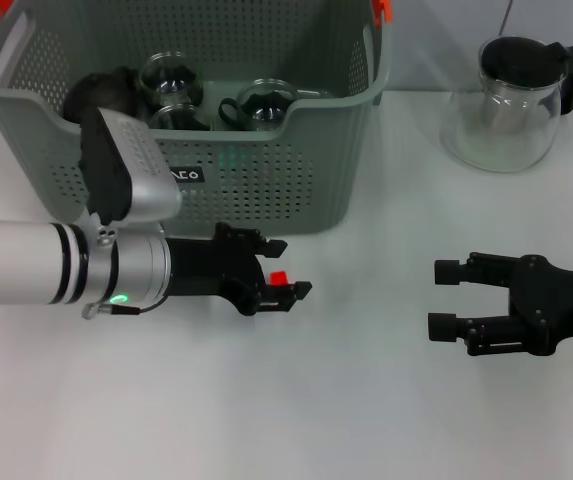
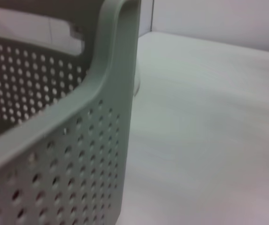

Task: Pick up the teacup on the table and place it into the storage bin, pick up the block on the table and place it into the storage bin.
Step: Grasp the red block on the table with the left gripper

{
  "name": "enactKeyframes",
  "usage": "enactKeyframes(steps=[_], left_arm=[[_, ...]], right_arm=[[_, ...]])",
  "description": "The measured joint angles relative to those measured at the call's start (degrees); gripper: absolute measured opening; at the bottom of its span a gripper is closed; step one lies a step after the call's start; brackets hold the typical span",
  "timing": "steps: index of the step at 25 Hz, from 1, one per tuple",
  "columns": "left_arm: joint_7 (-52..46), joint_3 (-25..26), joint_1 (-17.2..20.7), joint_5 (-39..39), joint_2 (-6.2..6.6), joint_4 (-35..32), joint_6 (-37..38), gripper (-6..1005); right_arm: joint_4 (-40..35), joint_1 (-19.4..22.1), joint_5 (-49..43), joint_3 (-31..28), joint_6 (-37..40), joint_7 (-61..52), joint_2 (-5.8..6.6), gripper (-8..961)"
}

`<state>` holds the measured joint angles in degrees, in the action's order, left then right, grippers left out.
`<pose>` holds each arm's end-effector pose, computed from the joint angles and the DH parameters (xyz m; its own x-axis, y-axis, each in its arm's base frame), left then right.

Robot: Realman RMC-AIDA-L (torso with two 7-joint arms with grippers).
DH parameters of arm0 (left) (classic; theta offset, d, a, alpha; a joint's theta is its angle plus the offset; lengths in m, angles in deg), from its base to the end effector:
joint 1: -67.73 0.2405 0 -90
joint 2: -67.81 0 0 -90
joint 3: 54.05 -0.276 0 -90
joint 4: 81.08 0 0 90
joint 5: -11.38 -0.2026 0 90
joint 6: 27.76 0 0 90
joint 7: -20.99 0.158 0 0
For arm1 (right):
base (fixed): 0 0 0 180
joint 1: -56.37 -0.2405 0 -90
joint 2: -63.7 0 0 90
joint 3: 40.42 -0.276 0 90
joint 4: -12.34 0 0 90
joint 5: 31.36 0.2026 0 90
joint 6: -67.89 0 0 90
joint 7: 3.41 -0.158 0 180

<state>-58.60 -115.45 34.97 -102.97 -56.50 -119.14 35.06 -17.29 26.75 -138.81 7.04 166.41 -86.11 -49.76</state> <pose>-0.2496 0.3627 -0.1011 0.9255 0.2833 0.2514 0.3525 -0.8870 -0.2983 0.2687 0.3093 -0.0117 0.7267 -0.4528 -0.5166 -0.4727 -0.8753 0.1024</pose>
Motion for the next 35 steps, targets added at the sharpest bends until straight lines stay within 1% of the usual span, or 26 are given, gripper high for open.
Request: enactKeyframes(steps=[4,15,25,29,35], left_arm=[[0.1,-2.3,-0.3,0.0,-0.06,1.4,-4.1,696],[0.8,-3.7,-1.3,0.0,-0.15,4.4,-9.5,701],[0.8,-3.9,-1.4,0.5,-0.19,4.5,-9.6,691],[0.5,-3.9,-1.9,0.4,-0.06,4.9,-9.7,500],[0.6,-4.1,-2.1,0.1,-0.06,5.0,-9.8,379]], right_arm=[[0.0,0.0,-0.1,0.0,-0.3,0.0,0.0,945],[0.1,0.1,-0.2,0.0,-0.4,0.0,-0.09,945],[0.1,-0.1,-0.2,0.0,-0.6,0.0,-0.09,944],[0.1,-0.2,-0.2,-0.4,-0.6,0.1,-0.1,944],[0.1,0.0,-0.3,-0.6,-0.6,0.1,-0.09,945]])
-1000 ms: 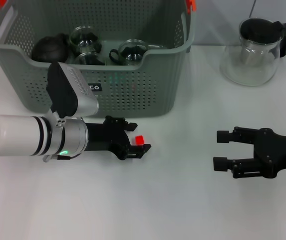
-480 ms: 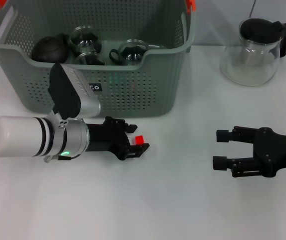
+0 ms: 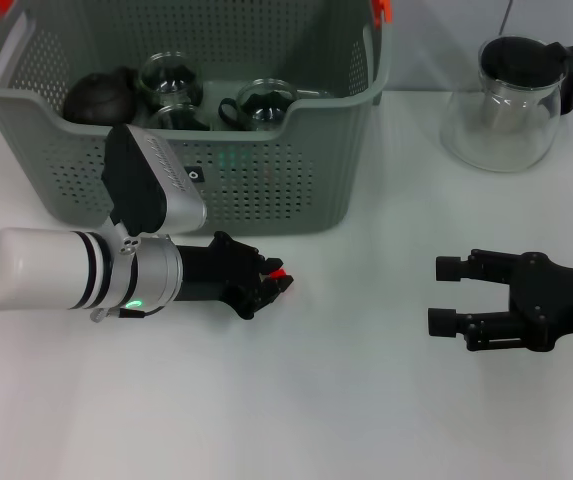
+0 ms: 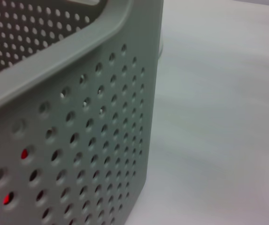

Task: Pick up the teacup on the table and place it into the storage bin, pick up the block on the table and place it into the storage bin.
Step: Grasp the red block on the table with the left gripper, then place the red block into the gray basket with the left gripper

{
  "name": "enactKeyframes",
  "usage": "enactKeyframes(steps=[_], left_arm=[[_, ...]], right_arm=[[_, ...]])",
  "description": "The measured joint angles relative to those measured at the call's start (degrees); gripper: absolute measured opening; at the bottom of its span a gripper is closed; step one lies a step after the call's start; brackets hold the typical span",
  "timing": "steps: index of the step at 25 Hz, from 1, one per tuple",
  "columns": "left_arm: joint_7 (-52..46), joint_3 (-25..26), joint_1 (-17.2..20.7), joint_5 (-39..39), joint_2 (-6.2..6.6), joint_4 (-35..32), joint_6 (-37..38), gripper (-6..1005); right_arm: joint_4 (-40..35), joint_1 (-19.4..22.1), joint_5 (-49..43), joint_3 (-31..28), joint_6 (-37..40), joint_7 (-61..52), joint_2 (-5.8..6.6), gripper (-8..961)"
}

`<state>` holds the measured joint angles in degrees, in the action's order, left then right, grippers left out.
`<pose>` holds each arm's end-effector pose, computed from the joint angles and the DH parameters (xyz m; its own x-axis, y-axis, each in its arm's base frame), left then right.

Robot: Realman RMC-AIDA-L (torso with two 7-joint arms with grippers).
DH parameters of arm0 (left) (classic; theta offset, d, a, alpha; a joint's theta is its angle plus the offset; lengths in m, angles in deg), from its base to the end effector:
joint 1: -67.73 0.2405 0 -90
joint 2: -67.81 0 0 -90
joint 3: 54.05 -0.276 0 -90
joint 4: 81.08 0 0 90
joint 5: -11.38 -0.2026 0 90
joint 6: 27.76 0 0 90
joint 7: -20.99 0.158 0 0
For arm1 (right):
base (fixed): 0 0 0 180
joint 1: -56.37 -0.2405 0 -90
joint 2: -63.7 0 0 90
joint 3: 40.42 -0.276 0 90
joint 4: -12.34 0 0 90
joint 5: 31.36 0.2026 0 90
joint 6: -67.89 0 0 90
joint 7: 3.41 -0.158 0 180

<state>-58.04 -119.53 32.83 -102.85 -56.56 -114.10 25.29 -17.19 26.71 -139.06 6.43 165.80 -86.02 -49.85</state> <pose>-0.2600 0.3714 -0.1179 0.9397 0.2982 0.1673 0.3401 -0.8654 -0.3679 0.2698 0.3110 -0.0118 0.7242 -0.4530 -0.5200 -0.4804 -0.8723 0.0909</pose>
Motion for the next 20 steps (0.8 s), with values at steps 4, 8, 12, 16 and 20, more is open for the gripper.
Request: enactKeyframes(steps=[4,8,12,16,20], left_arm=[[0.1,-0.3,-0.1,0.0,0.0,0.1,0.0,298],[-0.1,-0.5,-0.1,0.0,0.0,0.1,0.1,217],[-0.5,-0.2,-0.1,0.1,0.07,0.0,0.7,196],[-1.9,0.8,0.2,0.1,0.26,-1.1,3.5,194],[-4.2,7.2,1.4,0.4,0.8,-4.9,14.5,193]], right_arm=[[0.0,0.0,0.0,0.0,0.0,0.0,0.0,944],[0.0,0.1,0.0,0.0,0.0,0.0,0.0,944],[0.0,0.2,0.0,-0.1,0.0,0.0,0.0,944],[0.0,0.2,0.0,-0.1,0.0,0.0,0.0,945],[0.0,0.3,0.0,-0.5,0.3,0.1,0.09,945]])
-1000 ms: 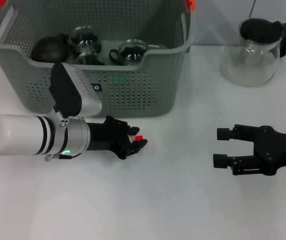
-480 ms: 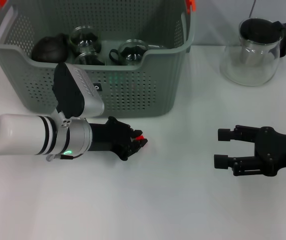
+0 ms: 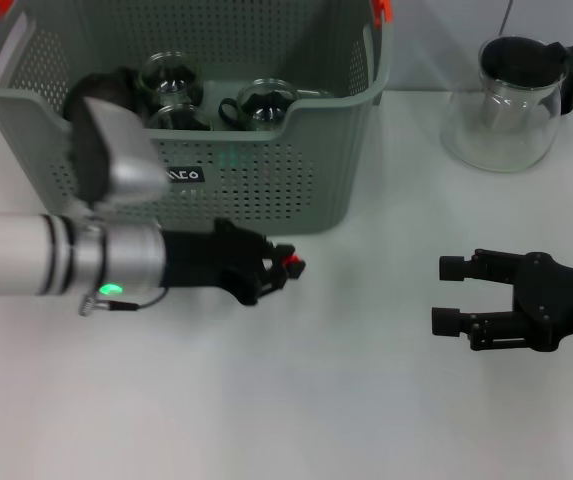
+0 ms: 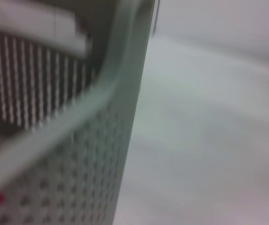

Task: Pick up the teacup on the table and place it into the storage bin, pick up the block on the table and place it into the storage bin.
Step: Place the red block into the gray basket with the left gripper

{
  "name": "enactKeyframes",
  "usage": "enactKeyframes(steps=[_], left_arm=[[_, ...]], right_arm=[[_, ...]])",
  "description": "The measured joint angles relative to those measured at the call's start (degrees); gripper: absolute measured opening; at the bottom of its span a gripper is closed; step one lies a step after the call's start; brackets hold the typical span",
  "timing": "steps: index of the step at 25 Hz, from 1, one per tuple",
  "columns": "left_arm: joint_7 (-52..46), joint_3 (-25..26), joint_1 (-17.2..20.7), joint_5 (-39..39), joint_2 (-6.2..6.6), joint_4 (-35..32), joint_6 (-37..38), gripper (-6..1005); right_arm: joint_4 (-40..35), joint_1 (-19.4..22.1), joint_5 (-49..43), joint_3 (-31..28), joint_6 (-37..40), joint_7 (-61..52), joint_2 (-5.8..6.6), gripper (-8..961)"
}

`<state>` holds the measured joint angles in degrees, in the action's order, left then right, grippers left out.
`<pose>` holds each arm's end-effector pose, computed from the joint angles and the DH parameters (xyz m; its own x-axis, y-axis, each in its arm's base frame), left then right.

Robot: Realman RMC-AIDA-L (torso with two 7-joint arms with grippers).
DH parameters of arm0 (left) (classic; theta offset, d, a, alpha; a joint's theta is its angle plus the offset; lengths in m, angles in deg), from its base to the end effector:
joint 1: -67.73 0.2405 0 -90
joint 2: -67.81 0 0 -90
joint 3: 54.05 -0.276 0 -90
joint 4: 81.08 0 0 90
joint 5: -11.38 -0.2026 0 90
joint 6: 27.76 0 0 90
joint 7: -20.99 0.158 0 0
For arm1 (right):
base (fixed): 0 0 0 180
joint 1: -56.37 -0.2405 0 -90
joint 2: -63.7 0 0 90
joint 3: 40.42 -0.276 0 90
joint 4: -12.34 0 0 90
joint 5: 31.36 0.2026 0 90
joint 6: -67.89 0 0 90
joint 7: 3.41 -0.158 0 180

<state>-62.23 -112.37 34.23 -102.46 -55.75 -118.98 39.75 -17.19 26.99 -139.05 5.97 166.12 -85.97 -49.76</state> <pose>-0.2439 0.3629 -0.0912 0.8863 0.3405 0.3139 0.4207 -0.8754 -0.2381 0.2712 0.3100 -0.0100 0.7193 -0.4541 -0.5257 -0.4838 -0.8705 0.0899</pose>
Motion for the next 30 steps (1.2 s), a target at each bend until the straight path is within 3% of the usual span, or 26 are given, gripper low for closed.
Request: enactKeyframes(steps=[7,11,14,19,25,30], left_arm=[[-3.1,19.7,1.0,1.0,1.97,-5.1,24.3,195],[-9.2,28.4,0.0,7.4,3.36,-10.6,34.0,196],[-13.1,29.1,-1.5,10.0,4.08,-13.9,30.6,197],[-19.8,25.6,-5.5,8.7,5.82,-14.7,16.7,198],[-21.5,19.3,-6.6,8.5,5.7,-15.7,5.8,200],[-21.5,18.4,-6.2,8.5,5.55,-18.3,5.6,412]], right_arm=[[0.0,0.1,0.0,-0.4,0.1,0.1,0.16,945],[0.0,0.3,0.1,-0.4,0.4,0.1,0.3,945],[0.0,0.5,0.2,-0.4,0.5,0.1,0.34,945],[0.0,0.5,0.2,-0.4,0.5,0.1,0.35,945],[0.0,0.5,0.2,-0.4,0.5,-0.1,0.27,945],[0.0,0.5,0.3,-0.4,0.5,-0.3,0.26,944]])
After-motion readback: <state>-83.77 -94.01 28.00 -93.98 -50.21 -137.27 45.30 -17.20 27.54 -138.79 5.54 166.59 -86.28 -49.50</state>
